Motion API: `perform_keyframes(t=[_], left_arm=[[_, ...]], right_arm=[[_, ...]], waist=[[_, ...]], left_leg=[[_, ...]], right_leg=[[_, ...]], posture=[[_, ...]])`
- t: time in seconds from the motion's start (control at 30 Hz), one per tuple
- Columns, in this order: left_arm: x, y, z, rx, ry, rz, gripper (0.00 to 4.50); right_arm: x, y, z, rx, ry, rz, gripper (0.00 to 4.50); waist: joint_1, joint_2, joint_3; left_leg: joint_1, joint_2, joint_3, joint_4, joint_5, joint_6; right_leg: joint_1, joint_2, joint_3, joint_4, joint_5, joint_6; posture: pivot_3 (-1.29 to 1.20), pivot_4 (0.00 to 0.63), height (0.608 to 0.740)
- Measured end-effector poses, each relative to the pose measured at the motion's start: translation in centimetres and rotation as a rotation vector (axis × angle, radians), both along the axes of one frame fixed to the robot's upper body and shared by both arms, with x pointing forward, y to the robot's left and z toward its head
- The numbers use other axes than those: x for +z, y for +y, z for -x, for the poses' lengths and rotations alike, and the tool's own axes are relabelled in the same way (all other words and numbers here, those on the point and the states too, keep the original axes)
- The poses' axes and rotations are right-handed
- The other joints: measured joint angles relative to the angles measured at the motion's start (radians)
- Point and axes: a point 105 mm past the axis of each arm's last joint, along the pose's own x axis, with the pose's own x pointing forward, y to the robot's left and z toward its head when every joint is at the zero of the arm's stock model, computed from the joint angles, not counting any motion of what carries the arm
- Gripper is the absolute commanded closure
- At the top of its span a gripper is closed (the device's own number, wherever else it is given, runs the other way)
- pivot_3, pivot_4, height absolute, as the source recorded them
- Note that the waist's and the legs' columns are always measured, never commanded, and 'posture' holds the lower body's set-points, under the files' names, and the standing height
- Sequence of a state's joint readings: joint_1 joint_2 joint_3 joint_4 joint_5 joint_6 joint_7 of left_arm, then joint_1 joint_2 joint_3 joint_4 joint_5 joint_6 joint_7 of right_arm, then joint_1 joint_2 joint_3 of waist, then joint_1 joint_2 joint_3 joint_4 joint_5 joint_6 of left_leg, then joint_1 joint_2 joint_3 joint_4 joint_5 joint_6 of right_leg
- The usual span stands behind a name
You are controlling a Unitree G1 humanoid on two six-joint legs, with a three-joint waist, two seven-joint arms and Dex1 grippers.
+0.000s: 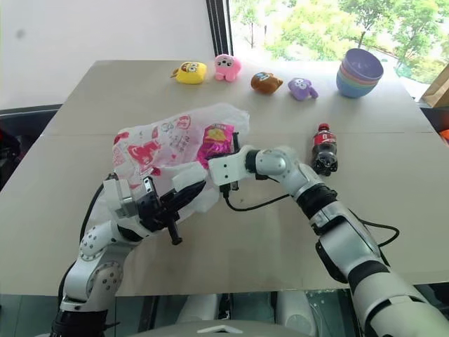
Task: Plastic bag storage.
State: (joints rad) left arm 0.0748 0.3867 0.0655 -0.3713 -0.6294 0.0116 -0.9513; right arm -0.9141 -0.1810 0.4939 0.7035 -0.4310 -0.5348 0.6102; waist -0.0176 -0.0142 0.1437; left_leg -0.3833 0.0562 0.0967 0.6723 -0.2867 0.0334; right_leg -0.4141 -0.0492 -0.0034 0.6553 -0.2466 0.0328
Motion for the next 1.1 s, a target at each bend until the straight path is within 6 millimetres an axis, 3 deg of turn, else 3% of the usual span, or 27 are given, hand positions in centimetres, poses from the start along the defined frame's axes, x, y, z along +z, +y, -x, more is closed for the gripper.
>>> perform_keyframes(t=[0.2, 0.37, 0.4, 0.43, 0.53, 0.67, 0.87, 1.0, 1.1], left_arm=[[-0.4, -0.7, 0.3, -0.024, 0.018, 0.022, 4.50], [-0.3, -0.8, 0.2, -0.023, 0.018, 0.028, 4.50], [-0.3, -0.8, 0.2, -0.022, 0.019, 0.029, 4.50], [-0.3, -0.8, 0.2, -0.021, 0.019, 0.029, 4.50], [-0.3, -0.8, 0.2, -0.017, 0.021, 0.035, 4.50], [-1.1, -0.5, 0.8, -0.019, 0.062, 0.043, 4.50], [-3.3, 1.5, 3.2, 0.001, 0.197, 0.004, 4.50], [-3.0, 3.3, 4.4, 0.067, 0.221, 0.013, 4.50], [-3.1, 4.2, 5.5, 0.104, 0.249, 0.015, 4.50]], right_arm=[[0.5, 0.4, -1.9, -0.108, -0.024, -0.040, 4.48], [1.4, 1.2, -1.5, -0.090, 0.042, -0.118, 2.20], [1.4, 0.9, -1.6, -0.093, 0.054, -0.123, 1.58], [1.3, 0.7, -1.6, -0.094, 0.060, -0.121, 1.48], [0.5, -0.8, -1.3, -0.059, 0.094, -0.086, 0.07], [-0.3, -2.0, -1.0, -0.063, 0.235, -0.150, 0.07], [2.4, -6.2, -4.1, -0.251, 0.301, -0.326, 0.07], [2.2, -7.9, -6.2, -0.411, 0.441, -0.471, 0.07], [1.8, -8.0, -7.1, -0.486, 0.600, -0.601, 0.07]], waist=[[-0.003, 0.000, 0.000], [-0.008, 0.000, 0.000], [-0.007, 0.000, 0.000], [-0.007, 0.000, 0.000], [-0.006, 0.000, 0.000], [-0.019, 0.001, 0.001], [-0.025, 0.001, 0.002], [-0.025, 0.001, 0.002], [-0.026, 0.002, 0.002]], left_leg=[[0.000, 0.000, 0.001, 0.000, 0.000, -0.001], [0.000, 0.001, 0.000, 0.000, 0.000, -0.001], [0.000, 0.001, 0.000, 0.000, 0.000, -0.001], [0.000, 0.001, -0.001, 0.000, 0.000, -0.001], [0.000, 0.000, -0.001, 0.000, 0.000, 0.000], [0.000, 0.002, -0.001, 0.000, 0.000, 0.000], [0.001, 0.003, -0.001, -0.001, 0.000, 0.000], [0.001, 0.002, -0.001, -0.001, 0.000, 0.000], [0.000, 0.003, 0.000, -0.002, 0.000, 0.000]], right_leg=[[-0.001, 0.000, 0.001, 0.002, 0.000, 0.000], [-0.001, 0.000, 0.001, 0.001, 0.000, 0.000], [-0.001, 0.000, 0.001, 0.001, 0.000, 0.000], [-0.001, -0.001, 0.001, 0.001, 0.000, 0.000], [-0.001, -0.001, 0.001, 0.001, 0.000, 0.000], [-0.001, 0.000, 0.001, 0.001, 0.000, 0.000], [-0.001, -0.001, 0.001, 0.002, 0.000, 0.000], [-0.001, -0.001, 0.001, 0.002, 0.000, -0.001], [-0.002, -0.001, 0.001, 0.002, 0.000, -0.001]], posture=[[0.00, 0.150, 0.740], [0.00, 0.150, 0.740], [0.00, 0.150, 0.740], [0.00, 0.150, 0.740], [0.00, 0.150, 0.740], [0.00, 0.150, 0.740], [0.00, 0.150, 0.740], [0.00, 0.150, 0.740], [0.00, 0.150, 0.740]])
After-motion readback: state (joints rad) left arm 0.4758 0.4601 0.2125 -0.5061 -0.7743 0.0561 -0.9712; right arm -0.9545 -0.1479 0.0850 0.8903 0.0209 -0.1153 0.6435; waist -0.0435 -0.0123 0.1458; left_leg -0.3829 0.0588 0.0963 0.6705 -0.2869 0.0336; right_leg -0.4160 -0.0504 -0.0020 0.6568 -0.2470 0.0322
